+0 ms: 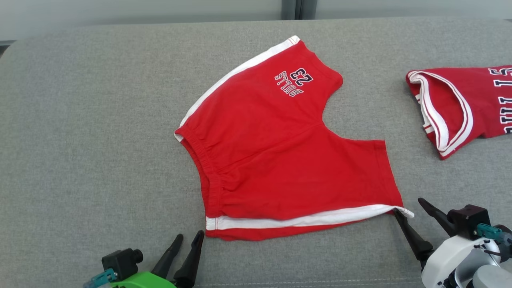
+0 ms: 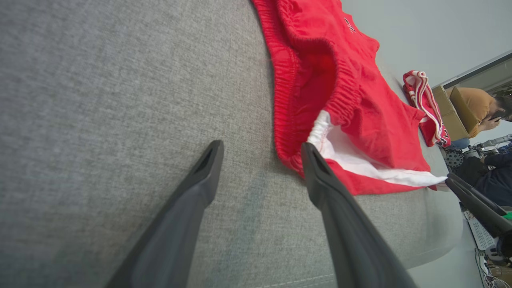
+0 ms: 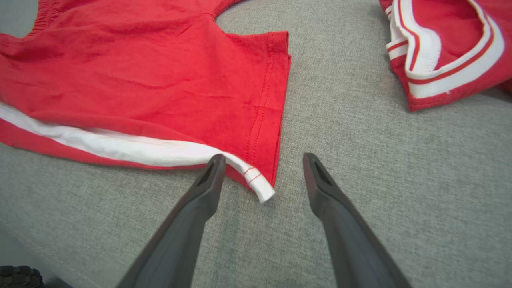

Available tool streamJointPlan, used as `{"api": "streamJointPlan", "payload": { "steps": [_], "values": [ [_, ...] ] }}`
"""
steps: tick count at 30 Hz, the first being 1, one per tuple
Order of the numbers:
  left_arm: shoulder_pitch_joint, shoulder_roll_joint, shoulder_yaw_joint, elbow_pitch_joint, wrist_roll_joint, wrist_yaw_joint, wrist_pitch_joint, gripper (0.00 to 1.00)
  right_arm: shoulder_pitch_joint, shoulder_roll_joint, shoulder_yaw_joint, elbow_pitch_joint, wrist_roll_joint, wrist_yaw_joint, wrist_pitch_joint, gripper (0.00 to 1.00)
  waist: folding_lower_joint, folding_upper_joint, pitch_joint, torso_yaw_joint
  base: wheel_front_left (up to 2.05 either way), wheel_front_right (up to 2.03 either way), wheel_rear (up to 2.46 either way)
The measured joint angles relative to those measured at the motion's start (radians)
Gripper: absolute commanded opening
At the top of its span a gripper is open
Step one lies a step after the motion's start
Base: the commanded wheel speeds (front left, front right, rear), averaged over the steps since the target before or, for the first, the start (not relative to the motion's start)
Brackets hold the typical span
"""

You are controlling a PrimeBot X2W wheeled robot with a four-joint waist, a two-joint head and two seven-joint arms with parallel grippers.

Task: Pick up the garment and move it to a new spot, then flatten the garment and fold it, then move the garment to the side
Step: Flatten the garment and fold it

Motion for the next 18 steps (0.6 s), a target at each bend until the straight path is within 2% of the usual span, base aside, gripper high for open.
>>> {"api": "streamJointPlan", "payload": {
  "steps": [5, 8, 11, 18],
  "values": [
    [0.034, 0.015, 0.019, -0.019, -0.002, 0.000, -0.001, 1.00, 0.050, 0.007, -0.058, -0.034, 0.022, -0.026, -0.003, 1.00, 0.0000, 0.0000, -0.046, -0.005, 0.00, 0.00, 0.00],
    [0.052, 0.039, 0.073, -0.046, 0.011, 0.000, -0.001, 1.00, 0.078, 0.006, -0.113, -0.073, 0.035, -0.044, -0.003, 1.00, 0.0000, 0.0000, -0.084, -0.008, 0.00, 0.00, 0.00],
    [0.061, 0.042, 0.137, -0.085, 0.052, 0.001, -0.001, 1.00, 0.079, 0.007, -0.151, -0.108, 0.034, -0.044, -0.005, 1.00, 0.0000, 0.0000, -0.111, -0.011, 0.00, 0.00, 0.00],
    [0.087, 0.049, 0.202, -0.136, 0.152, 0.023, -0.001, 1.00, 0.130, 0.008, -0.190, -0.125, 0.031, -0.053, -0.006, 1.00, 0.0000, 0.0000, -0.164, -0.014, 0.00, 0.00, 0.00]
  ]
}}
